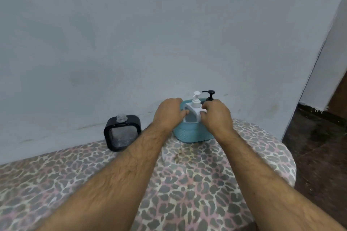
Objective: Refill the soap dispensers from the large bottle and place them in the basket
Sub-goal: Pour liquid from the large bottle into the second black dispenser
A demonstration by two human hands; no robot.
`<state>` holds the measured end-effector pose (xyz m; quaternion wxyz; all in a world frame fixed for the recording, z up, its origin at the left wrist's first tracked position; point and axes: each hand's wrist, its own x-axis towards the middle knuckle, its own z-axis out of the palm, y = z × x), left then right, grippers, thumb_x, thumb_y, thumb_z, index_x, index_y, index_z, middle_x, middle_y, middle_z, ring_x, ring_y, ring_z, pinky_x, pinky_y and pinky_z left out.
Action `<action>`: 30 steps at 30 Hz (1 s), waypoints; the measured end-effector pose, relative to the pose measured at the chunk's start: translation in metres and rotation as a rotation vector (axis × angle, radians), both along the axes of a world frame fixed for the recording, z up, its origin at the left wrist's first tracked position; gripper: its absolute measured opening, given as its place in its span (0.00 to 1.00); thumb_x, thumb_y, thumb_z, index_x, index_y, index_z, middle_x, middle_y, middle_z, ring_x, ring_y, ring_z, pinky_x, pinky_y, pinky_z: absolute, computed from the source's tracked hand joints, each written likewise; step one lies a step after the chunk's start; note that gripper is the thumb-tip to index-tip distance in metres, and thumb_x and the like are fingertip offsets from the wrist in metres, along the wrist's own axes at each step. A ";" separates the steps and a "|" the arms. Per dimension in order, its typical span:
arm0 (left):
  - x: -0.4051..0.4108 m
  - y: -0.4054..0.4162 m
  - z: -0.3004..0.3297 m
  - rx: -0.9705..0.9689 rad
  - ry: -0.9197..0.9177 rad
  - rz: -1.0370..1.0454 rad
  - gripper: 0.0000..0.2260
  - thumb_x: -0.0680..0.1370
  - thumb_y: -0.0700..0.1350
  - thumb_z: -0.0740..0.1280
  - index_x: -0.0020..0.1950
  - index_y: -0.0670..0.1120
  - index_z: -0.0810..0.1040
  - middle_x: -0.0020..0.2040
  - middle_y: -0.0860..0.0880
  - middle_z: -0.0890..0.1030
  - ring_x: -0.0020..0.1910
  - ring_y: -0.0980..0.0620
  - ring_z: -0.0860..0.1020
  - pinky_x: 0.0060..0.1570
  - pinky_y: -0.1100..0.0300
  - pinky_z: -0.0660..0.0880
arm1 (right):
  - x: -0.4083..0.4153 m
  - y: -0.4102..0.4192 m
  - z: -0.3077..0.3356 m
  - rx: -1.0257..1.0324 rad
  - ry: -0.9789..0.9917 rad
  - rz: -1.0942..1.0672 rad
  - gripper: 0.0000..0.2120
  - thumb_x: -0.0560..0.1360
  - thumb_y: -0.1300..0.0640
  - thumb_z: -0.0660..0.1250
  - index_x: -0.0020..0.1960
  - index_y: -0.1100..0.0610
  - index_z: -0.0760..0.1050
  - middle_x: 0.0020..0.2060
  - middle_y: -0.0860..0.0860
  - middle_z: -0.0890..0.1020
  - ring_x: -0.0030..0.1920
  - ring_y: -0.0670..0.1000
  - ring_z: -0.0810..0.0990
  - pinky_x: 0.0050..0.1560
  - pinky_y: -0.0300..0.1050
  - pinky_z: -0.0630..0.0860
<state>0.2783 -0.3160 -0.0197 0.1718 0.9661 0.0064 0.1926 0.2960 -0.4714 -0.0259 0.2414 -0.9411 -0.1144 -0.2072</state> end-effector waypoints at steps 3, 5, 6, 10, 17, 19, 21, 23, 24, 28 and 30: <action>-0.038 0.018 -0.003 -0.015 -0.042 0.020 0.19 0.79 0.53 0.66 0.66 0.44 0.77 0.61 0.45 0.81 0.59 0.45 0.78 0.58 0.52 0.72 | -0.015 0.004 0.002 0.016 -0.055 0.039 0.11 0.79 0.56 0.65 0.56 0.58 0.83 0.55 0.56 0.81 0.52 0.56 0.81 0.54 0.49 0.75; -0.067 0.034 -0.008 -0.039 -0.039 0.047 0.21 0.80 0.54 0.65 0.69 0.45 0.75 0.66 0.46 0.78 0.64 0.47 0.75 0.64 0.52 0.70 | -0.030 0.011 0.003 0.042 -0.067 0.093 0.12 0.79 0.55 0.65 0.55 0.59 0.83 0.55 0.57 0.81 0.52 0.57 0.80 0.54 0.50 0.76; -0.080 0.041 -0.011 -0.058 -0.037 0.061 0.22 0.80 0.55 0.65 0.70 0.46 0.74 0.67 0.47 0.78 0.66 0.48 0.75 0.65 0.53 0.69 | -0.037 0.014 0.004 0.056 -0.064 0.117 0.11 0.79 0.55 0.65 0.55 0.59 0.84 0.54 0.57 0.81 0.51 0.57 0.80 0.53 0.50 0.75; -0.139 0.066 -0.017 -0.100 -0.054 0.117 0.21 0.79 0.55 0.67 0.68 0.45 0.76 0.65 0.48 0.80 0.64 0.51 0.76 0.61 0.57 0.71 | -0.076 0.037 0.000 0.030 -0.038 0.206 0.11 0.78 0.55 0.67 0.55 0.59 0.83 0.54 0.59 0.80 0.53 0.58 0.79 0.52 0.50 0.74; -0.233 0.101 -0.039 -0.163 0.022 0.254 0.21 0.79 0.54 0.67 0.69 0.47 0.76 0.66 0.49 0.79 0.63 0.51 0.77 0.63 0.55 0.72 | -0.156 0.078 -0.028 -0.007 0.153 0.351 0.13 0.77 0.50 0.68 0.58 0.54 0.81 0.57 0.54 0.80 0.53 0.54 0.80 0.54 0.49 0.75; -0.254 0.109 -0.046 -0.213 0.044 0.283 0.21 0.79 0.54 0.68 0.70 0.48 0.75 0.67 0.50 0.78 0.62 0.52 0.78 0.63 0.55 0.73 | -0.176 0.088 -0.039 0.007 0.237 0.368 0.15 0.77 0.50 0.69 0.62 0.54 0.79 0.61 0.53 0.78 0.52 0.52 0.80 0.56 0.48 0.77; -0.269 0.115 -0.052 -0.240 0.067 0.296 0.21 0.79 0.53 0.68 0.71 0.49 0.74 0.68 0.50 0.77 0.62 0.53 0.78 0.61 0.57 0.73 | -0.190 0.096 -0.050 0.024 0.315 0.378 0.17 0.77 0.50 0.69 0.64 0.53 0.77 0.64 0.52 0.77 0.53 0.51 0.80 0.57 0.50 0.78; -0.280 0.121 -0.059 -0.249 0.095 0.310 0.22 0.79 0.52 0.68 0.72 0.49 0.72 0.69 0.50 0.76 0.63 0.52 0.77 0.62 0.57 0.73 | -0.200 0.105 -0.059 -0.006 0.331 0.392 0.18 0.78 0.49 0.68 0.66 0.53 0.76 0.65 0.52 0.76 0.57 0.51 0.78 0.60 0.49 0.77; -0.283 0.125 -0.061 -0.258 0.108 0.323 0.22 0.79 0.52 0.68 0.72 0.49 0.72 0.70 0.50 0.75 0.63 0.52 0.77 0.64 0.55 0.73 | -0.202 0.108 -0.062 -0.015 0.320 0.392 0.17 0.78 0.49 0.67 0.66 0.52 0.76 0.65 0.52 0.75 0.59 0.51 0.77 0.61 0.48 0.75; -0.281 0.138 -0.065 -0.320 0.119 0.340 0.23 0.79 0.52 0.68 0.73 0.49 0.71 0.70 0.49 0.75 0.64 0.51 0.77 0.65 0.50 0.74 | -0.193 0.122 -0.062 0.043 0.290 0.385 0.19 0.79 0.51 0.68 0.68 0.53 0.74 0.67 0.51 0.74 0.58 0.49 0.77 0.62 0.47 0.74; -0.271 0.144 -0.065 -0.382 0.110 0.336 0.24 0.79 0.52 0.68 0.74 0.49 0.70 0.70 0.48 0.75 0.63 0.50 0.77 0.63 0.48 0.76 | -0.180 0.129 -0.058 0.142 0.311 0.386 0.22 0.78 0.51 0.69 0.70 0.53 0.72 0.67 0.51 0.74 0.50 0.46 0.79 0.57 0.45 0.76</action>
